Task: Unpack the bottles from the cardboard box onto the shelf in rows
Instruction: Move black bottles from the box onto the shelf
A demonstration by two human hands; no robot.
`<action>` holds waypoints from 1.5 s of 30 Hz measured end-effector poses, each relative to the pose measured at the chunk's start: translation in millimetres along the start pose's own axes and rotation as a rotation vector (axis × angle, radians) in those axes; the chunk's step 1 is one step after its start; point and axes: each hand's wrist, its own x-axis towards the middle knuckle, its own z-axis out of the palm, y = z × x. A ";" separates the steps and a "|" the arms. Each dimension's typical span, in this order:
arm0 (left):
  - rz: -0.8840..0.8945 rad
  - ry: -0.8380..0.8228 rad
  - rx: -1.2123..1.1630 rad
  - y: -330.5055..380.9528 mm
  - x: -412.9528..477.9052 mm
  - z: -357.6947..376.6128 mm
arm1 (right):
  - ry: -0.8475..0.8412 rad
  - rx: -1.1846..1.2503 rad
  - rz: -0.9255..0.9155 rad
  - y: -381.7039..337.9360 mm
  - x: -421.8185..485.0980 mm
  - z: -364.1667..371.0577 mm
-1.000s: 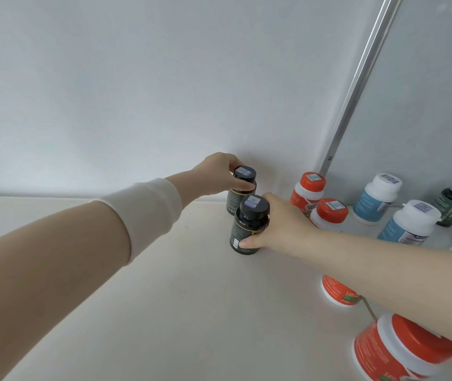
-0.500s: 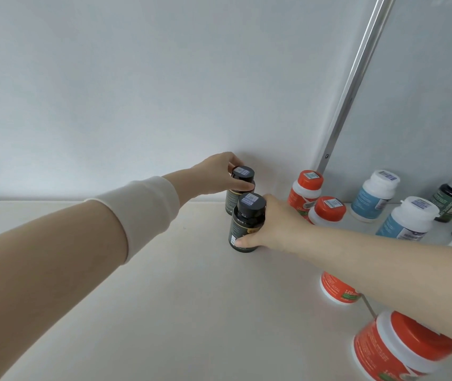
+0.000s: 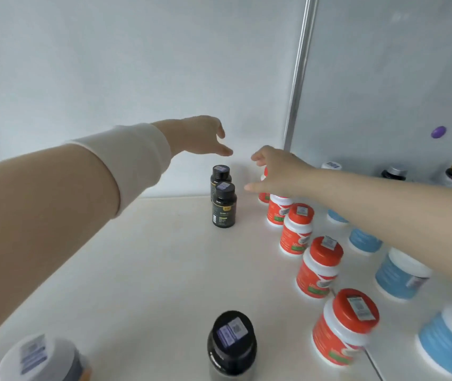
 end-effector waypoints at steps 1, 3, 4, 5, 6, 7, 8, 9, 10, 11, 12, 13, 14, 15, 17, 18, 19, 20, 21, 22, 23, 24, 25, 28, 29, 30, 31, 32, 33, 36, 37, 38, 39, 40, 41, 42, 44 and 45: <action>0.000 0.018 0.046 8.8 -11.7 -4.0 | 0.017 -0.014 -0.009 0.5 -9.7 -6.3; -0.006 0.041 0.112 27.0 -36.5 -8.3 | 0.056 -0.069 -0.037 3.7 -32.6 -16.8; -0.012 0.050 0.134 37.0 -49.8 -8.6 | 0.081 -0.101 -0.048 6.8 -45.7 -21.4; -0.012 0.061 0.152 48.1 -63.8 -7.5 | 0.107 -0.135 -0.055 10.6 -60.7 -25.6; -0.010 0.072 0.169 59.9 -78.3 -5.2 | 0.132 -0.171 -0.063 15.4 -76.6 -29.3; -0.004 0.080 0.189 73.1 -94.0 -1.4 | 0.151 -0.204 -0.072 21.1 -94.5 -33.0; 0.001 0.082 0.215 87.0 -110.3 3.8 | 0.160 -0.232 -0.080 27.7 -113.9 -36.2; 0.006 0.081 0.248 101.4 -126.5 10.1 | 0.164 -0.260 -0.084 34.8 -134.1 -39.6; 0.010 0.078 0.286 115.5 -142.1 16.7 | 0.171 -0.290 -0.088 42.5 -154.3 -43.2; 0.017 0.076 0.328 129.7 -157.1 24.0 | 0.180 -0.319 -0.090 50.2 -174.7 -46.5; 0.027 0.073 0.372 144.0 -171.5 31.0 | 0.190 -0.346 -0.086 58.3 -194.1 -49.4; 0.044 0.068 0.420 158.8 -185.5 38.2 | 0.198 -0.370 -0.077 66.7 -213.4 -51.5; 0.065 0.063 0.469 173.5 -198.3 45.5 | 0.200 -0.392 -0.061 75.2 -232.6 -52.9; 0.092 0.067 0.519 188.0 -209.9 52.5 | 0.199 -0.412 -0.044 84.1 -251.3 -53.9; 0.153 0.091 0.609 212.7 -227.9 68.0 | 0.186 -0.450 -0.022 102.0 -285.3 -54.1; 0.185 0.101 0.643 224.2 -235.1 76.1 | 0.179 -0.468 -0.020 110.8 -300.9 -54.2; 0.221 0.110 0.661 235.7 -241.1 84.5 | 0.175 -0.480 -0.013 119.7 -315.5 -54.0; 0.258 0.111 0.661 247.5 -247.0 92.6 | 0.171 -0.484 0.004 129.0 -329.3 -53.5; 0.297 0.112 0.654 259.5 -252.7 101.1 | 0.168 -0.483 0.027 138.1 -341.7 -52.3; 0.332 0.104 0.644 271.1 -258.3 110.7 | 0.162 -0.477 0.051 147.9 -353.2 -49.4; 0.362 0.102 0.640 282.1 -262.7 121.7 | 0.164 -0.464 0.074 158.3 -364.8 -44.9; 0.389 0.101 0.643 292.5 -265.6 134.1 | 0.170 -0.443 0.104 169.3 -376.7 -39.0; 0.423 0.106 0.655 302.2 -266.5 148.2 | 0.175 -0.424 0.142 181.6 -389.1 -31.1; 0.526 0.081 0.697 327.1 -268.2 202.4 | 0.141 -0.432 0.257 225.8 -429.6 0.5; 0.557 0.070 0.705 334.6 -267.7 222.9 | 0.127 -0.455 0.285 242.7 -442.0 12.1; 0.581 0.043 0.715 342.8 -269.0 242.7 | 0.111 -0.466 0.313 259.0 -454.1 23.2; 0.609 0.024 0.725 351.4 -270.7 263.9 | 0.094 -0.465 0.345 273.9 -466.5 34.0; 0.649 0.000 0.725 360.2 -272.2 285.6 | 0.073 -0.453 0.388 288.3 -479.9 44.6; 0.689 -0.025 0.711 370.0 -272.8 308.4 | 0.059 -0.440 0.430 302.6 -494.4 54.4; 0.746 -0.105 0.693 407.0 -278.5 372.7 | 0.020 -0.395 0.549 346.7 -542.9 85.3; 0.779 -0.104 0.694 421.2 -281.8 392.2 | -0.005 -0.379 0.595 360.6 -558.3 94.4; 0.834 -0.088 0.700 442.5 -285.1 420.2 | -0.035 -0.361 0.654 382.9 -580.0 103.7; 0.862 -0.085 0.698 456.8 -287.9 440.7 | -0.048 -0.347 0.689 398.4 -596.1 113.8; 0.855 -0.121 0.681 459.3 -290.1 453.4 | -0.065 -0.341 0.691 405.3 -605.6 124.6; 0.864 -0.131 0.690 467.6 -293.0 469.2 | -0.097 -0.337 0.708 414.6 -618.2 132.8; 0.916 -0.108 0.677 482.2 -294.5 493.5 | -0.130 -0.330 0.737 431.7 -635.4 141.2; 0.921 -0.262 0.729 515.7 -302.8 537.4 | -0.177 -0.312 0.809 465.0 -672.3 160.0; 0.926 -0.345 0.768 527.8 -306.5 559.7 | -0.201 -0.294 0.847 477.5 -689.4 169.8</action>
